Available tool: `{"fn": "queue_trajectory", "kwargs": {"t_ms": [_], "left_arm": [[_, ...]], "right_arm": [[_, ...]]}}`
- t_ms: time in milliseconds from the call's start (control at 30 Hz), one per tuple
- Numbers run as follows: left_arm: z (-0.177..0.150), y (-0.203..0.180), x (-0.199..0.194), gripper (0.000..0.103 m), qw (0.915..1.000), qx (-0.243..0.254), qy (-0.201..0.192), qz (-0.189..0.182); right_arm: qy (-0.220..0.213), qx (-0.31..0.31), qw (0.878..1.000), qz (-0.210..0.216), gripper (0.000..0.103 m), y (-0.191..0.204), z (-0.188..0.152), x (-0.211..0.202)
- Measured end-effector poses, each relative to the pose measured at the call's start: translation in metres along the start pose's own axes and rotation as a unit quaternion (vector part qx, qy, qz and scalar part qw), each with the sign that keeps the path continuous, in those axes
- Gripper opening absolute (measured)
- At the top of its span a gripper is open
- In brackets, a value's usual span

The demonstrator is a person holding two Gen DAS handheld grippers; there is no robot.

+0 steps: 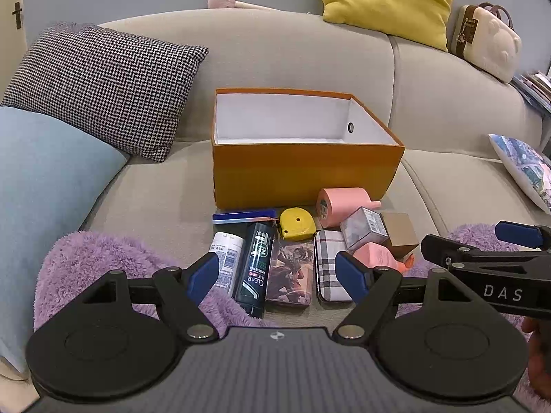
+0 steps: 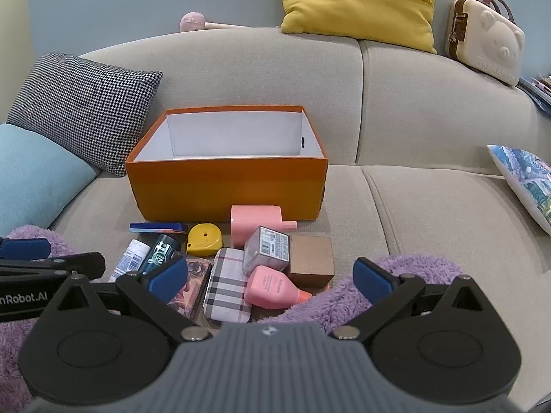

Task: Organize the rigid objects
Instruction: 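Grasp the white pill bottle with the left gripper while the right grasps the dark CLEAR bottle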

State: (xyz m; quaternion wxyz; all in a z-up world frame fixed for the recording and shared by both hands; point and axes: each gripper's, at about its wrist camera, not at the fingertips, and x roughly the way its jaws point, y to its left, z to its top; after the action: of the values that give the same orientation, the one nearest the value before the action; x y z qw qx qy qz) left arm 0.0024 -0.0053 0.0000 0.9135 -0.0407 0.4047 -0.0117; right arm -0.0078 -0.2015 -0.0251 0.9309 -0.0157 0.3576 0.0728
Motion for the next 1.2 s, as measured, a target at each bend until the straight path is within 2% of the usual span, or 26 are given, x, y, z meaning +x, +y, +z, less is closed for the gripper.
{"fn": "queue_trajectory", "kwargs": {"t_ms": [133, 267, 400, 467, 500, 667, 767, 833, 933, 1133, 1200], "left_arm": [[-0.001, 0.001, 0.002, 0.090, 1.0000, -0.001, 0.003, -0.002], [-0.002, 0.001, 0.005, 0.077, 0.9999, -0.003, 0.014, -0.008], [-0.003, 0.002, 0.008, 0.073, 0.9991, -0.007, 0.023, -0.036], [-0.003, 0.002, 0.010, 0.065, 0.9990, -0.007, 0.028, -0.035], [-0.003, 0.003, 0.012, 0.064, 0.9987, -0.009, 0.032, -0.039], [-0.001, 0.013, 0.025, 0.043, 0.9952, -0.033, 0.065, -0.066], [0.000, 0.020, 0.036, 0.034, 0.9921, -0.043, 0.087, -0.079], [0.002, 0.026, 0.045, 0.030, 0.9899, -0.050, 0.101, -0.086], [0.008, 0.034, 0.058, 0.030, 0.9897, -0.051, 0.110, -0.077], [0.022, 0.056, 0.090, 0.030, 0.9899, -0.039, 0.132, -0.034], [0.025, 0.066, 0.102, 0.030, 0.9882, -0.044, 0.143, -0.033]], "right_arm": [[0.003, 0.001, 1.000, 0.002, 0.102, 0.000, 0.000, 0.002], [0.007, 0.000, 1.000, 0.005, 0.102, 0.001, -0.001, 0.004], [0.014, 0.003, 1.000, 0.012, 0.101, 0.001, -0.002, 0.008], [0.019, 0.006, 1.000, 0.016, 0.101, 0.000, -0.002, 0.011], [0.022, 0.007, 1.000, 0.019, 0.098, 0.000, -0.003, 0.012], [0.052, 0.009, 0.997, 0.052, 0.076, 0.000, -0.002, 0.026], [0.066, 0.002, 0.995, 0.071, 0.064, 0.004, -0.001, 0.036], [0.078, -0.004, 0.993, 0.091, 0.053, 0.008, 0.001, 0.045], [0.096, -0.015, 0.989, 0.110, 0.039, 0.013, 0.004, 0.060], [0.124, -0.036, 0.982, 0.138, 0.039, 0.031, 0.011, 0.096], [0.138, -0.042, 0.978, 0.148, 0.039, 0.039, 0.015, 0.111]]}}
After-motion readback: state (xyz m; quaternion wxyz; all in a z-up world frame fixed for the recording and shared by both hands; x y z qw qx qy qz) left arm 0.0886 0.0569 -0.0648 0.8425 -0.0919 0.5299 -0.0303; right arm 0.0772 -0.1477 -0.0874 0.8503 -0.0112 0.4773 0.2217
